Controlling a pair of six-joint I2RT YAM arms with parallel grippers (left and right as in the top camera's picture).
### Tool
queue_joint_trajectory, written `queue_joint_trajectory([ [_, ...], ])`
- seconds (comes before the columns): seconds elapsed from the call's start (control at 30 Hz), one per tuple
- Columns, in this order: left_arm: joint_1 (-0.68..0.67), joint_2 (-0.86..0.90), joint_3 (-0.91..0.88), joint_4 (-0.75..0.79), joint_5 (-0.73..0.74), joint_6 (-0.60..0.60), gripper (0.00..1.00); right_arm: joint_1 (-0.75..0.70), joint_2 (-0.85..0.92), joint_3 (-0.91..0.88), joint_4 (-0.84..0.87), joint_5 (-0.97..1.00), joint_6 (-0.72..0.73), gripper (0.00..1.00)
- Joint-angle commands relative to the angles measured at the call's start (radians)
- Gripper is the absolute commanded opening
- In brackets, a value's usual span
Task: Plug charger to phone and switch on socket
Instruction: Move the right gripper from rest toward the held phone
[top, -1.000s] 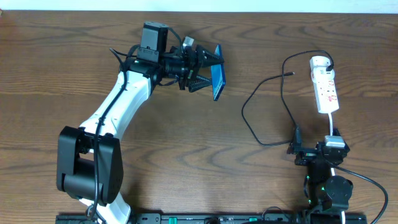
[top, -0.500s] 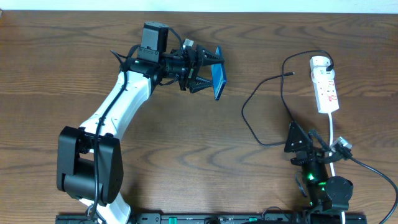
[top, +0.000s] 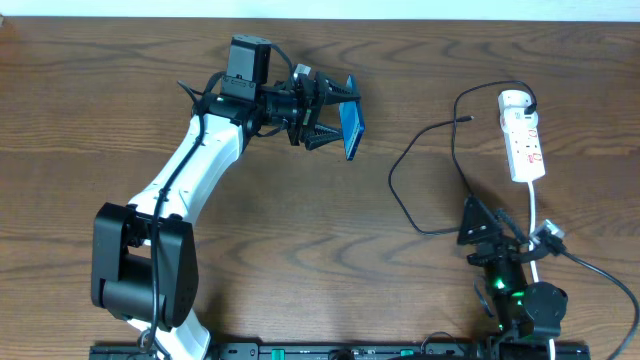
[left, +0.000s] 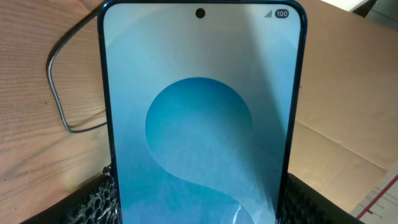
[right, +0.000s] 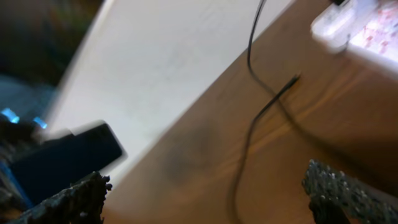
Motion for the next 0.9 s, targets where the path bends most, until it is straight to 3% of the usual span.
queue_joint_trajectory([
  [0.0,0.003,-0.011,0.010,0.025,0.021,-0.005,0.59,-0.007,0.051,-0.001,0.014,-0.013,-0.349,0.99],
  [0.17,0.003,-0.010,0.010,0.035,0.021,-0.005,0.59,-0.006,0.090,0.058,0.027,-0.052,-0.322,0.99],
  [0.43,0.003,-0.010,0.010,0.035,0.021,-0.005,0.59,0.010,0.301,0.402,-0.213,-0.134,-0.317,0.99],
  [0.77,0.003,-0.011,0.010,0.035,0.021,0.003,0.59,0.235,0.685,0.824,-0.462,-0.132,-0.246,0.99],
  [0.87,0.003,-0.011,0.010,0.035,0.021,0.003,0.59,0.296,0.756,0.867,-0.442,-0.211,-0.245,0.99],
])
